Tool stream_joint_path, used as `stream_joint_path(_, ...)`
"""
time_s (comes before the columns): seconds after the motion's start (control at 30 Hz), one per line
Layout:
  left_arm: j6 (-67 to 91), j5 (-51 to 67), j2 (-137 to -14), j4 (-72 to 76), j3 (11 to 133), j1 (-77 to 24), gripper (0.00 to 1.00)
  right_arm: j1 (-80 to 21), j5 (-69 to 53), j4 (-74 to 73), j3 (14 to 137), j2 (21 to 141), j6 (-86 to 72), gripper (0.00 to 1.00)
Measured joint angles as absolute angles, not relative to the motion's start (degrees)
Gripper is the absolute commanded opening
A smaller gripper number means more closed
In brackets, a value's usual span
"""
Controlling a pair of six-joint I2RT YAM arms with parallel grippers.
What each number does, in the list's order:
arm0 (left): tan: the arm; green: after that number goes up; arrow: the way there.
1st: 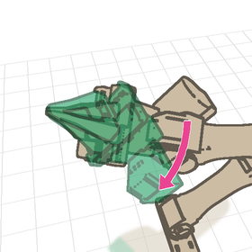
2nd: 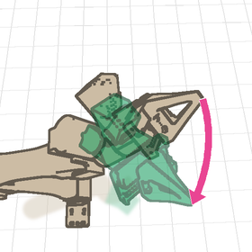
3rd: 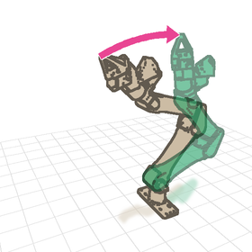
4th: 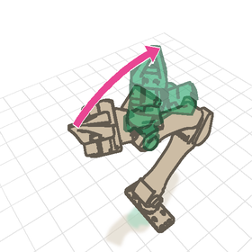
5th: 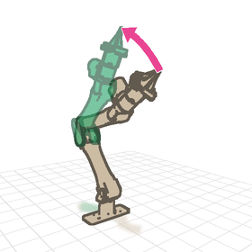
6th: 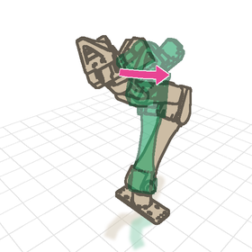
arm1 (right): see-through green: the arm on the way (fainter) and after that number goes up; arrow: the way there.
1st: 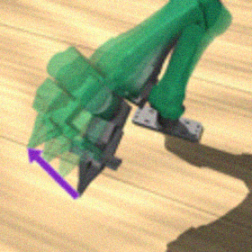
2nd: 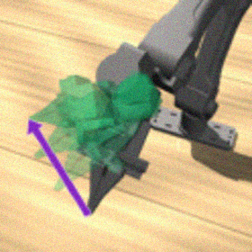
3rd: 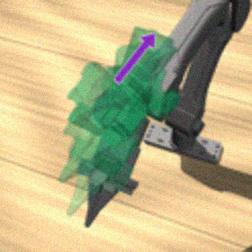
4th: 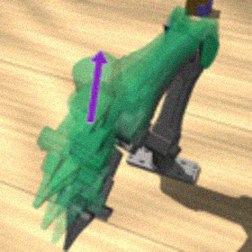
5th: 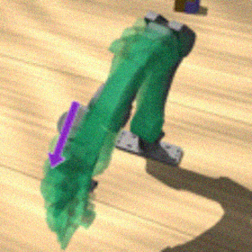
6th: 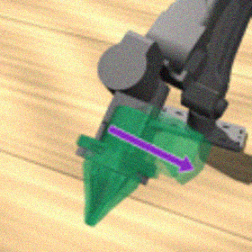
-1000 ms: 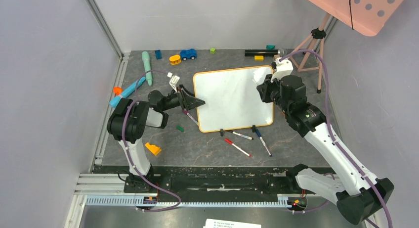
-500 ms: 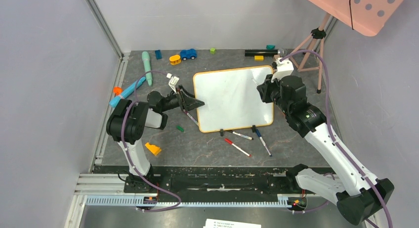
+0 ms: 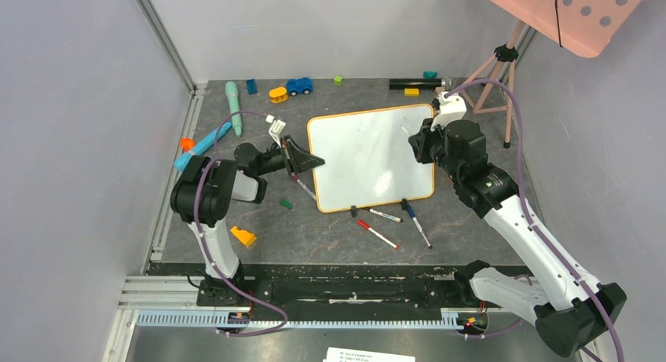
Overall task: Write a sentence on the whiteboard
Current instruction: Hold the whiteboard on the whiteboard stand.
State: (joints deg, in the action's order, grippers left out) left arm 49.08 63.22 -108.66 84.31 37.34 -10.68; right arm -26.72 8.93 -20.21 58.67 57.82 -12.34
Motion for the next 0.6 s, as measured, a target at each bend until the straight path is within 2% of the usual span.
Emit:
stream_joint_path(0.07, 49.1, 63.2, -109.0, 84.3, 37.4, -10.7, 0.02, -26.7, 8.9, -20.2, 58.7, 57.9, -12.2, 0.0)
stream_joint_path(0.6, 50.4, 63.2, -110.8, 84.3, 39.0, -10.6, 0.02, -26.7, 9.4, -20.3, 58.9, 59.1, -11.9, 0.0)
